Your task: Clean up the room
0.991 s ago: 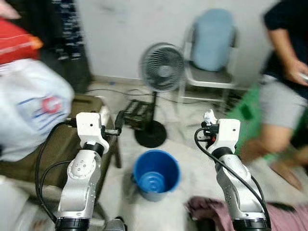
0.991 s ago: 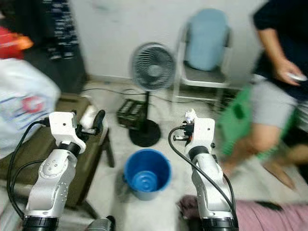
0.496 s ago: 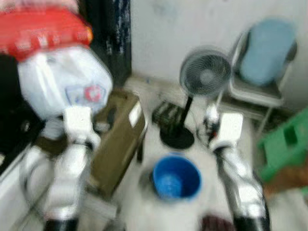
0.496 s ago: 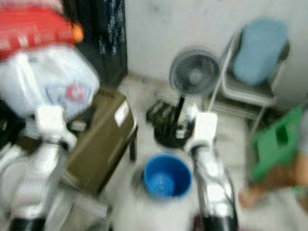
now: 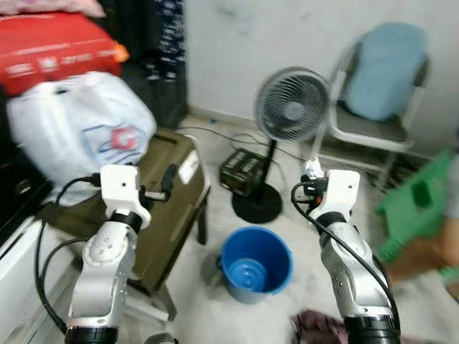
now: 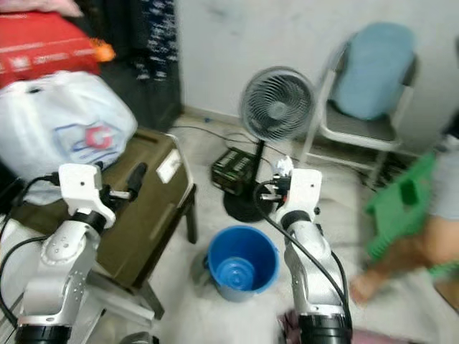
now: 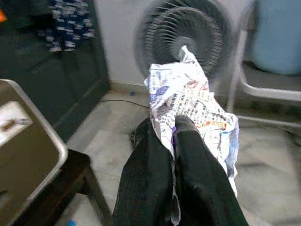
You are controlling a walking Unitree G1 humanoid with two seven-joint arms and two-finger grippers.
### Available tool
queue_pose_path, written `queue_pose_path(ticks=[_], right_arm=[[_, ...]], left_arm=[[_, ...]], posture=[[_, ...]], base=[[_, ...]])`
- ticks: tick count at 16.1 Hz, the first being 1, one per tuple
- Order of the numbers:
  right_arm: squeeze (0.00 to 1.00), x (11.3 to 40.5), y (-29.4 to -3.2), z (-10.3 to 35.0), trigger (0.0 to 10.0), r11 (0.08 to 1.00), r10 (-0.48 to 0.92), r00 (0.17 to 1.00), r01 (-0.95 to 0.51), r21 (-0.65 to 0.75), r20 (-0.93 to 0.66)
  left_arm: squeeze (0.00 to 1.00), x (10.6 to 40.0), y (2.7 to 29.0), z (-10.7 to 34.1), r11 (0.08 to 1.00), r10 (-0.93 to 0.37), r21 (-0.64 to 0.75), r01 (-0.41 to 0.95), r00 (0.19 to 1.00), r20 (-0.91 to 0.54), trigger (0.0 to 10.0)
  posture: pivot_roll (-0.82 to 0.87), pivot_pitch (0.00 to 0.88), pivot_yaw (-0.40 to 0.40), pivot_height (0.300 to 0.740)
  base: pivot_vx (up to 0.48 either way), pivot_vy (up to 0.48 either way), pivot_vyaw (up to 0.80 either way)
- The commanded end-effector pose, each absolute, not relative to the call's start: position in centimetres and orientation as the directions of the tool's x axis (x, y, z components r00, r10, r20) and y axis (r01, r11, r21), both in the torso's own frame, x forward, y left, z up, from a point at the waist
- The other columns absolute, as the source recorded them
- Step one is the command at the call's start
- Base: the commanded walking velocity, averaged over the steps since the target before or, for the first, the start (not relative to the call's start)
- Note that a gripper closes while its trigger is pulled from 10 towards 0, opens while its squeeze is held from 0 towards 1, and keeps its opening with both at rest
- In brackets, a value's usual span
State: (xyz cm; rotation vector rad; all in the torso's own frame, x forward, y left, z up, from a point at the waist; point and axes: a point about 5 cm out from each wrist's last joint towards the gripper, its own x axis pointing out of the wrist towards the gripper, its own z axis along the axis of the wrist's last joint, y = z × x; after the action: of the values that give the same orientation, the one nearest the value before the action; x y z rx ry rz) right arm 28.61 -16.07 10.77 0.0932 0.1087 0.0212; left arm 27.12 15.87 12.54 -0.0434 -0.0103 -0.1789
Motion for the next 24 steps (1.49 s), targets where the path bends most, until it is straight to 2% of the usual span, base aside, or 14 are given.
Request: queue_pose_path(ticks=[1,4,18,24], right_arm=[[0.00,28.5,-16.5,10.5,10.0,0.995,0.010,0.992,0.002,0.099,-0.123],[0.00,28.4,-16.6,10.3,10.0,0.995,0.005,0.991,0.009,0.103,-0.135],[0.00,28.5,-16.5,10.2,10.0,0.994,0.005,0.990,0.011,0.108,-0.143],[0.00,28.5,-16.4,10.2,10.0,0.994,0.010,0.990,0.006,0.109,-0.141]], left_arm=[[0.00,26.9,15.1,12.6,0.974,-0.222,-0.055,0.222,0.975,0.009,10.0],[0.00,26.3,14.0,12.2,0.937,-0.340,-0.090,0.338,0.940,-0.013,10.0],[0.00,26.2,13.3,12.4,0.913,-0.394,-0.117,0.390,0.919,-0.006,10.0],[0.00,26.0,13.0,12.3,0.908,-0.403,-0.125,0.399,0.915,-0.005,10.0]], posture=[[-0.04,0.019,-0.071,0.740],[-0.04,0.018,-0.070,0.740],[-0.04,0.020,-0.073,0.740],[-0.04,0.023,-0.076,0.740]], base=[[0.000,0.000,-0.80],[0.000,0.000,-0.80],[0.000,0.000,-0.80],[0.048,0.000,-0.18]])
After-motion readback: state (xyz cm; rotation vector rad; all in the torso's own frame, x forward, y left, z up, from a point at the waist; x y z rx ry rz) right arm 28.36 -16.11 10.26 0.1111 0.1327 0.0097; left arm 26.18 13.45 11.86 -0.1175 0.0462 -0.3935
